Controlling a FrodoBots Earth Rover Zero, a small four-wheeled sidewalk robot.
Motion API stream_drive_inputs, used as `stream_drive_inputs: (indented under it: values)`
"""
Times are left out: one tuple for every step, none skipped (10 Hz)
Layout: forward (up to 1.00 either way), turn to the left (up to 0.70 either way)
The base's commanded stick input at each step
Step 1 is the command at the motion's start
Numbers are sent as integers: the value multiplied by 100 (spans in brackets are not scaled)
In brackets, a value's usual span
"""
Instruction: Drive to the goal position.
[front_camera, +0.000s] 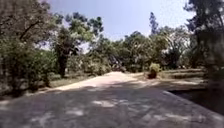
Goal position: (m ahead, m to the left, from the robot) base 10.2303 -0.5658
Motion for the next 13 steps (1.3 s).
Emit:
stream_drive_inputs:
  values:
    - [70, 0]
    - [70, 0]
    - [70, 0]
    - [70, 0]
    - [70, 0]
    - [70, 0]
    - [70, 0]
    - [70, 0]
    - [70, 0]
    - [70, 0]
    - [70, 0]
    - [70, 0]
    - [70, 0]
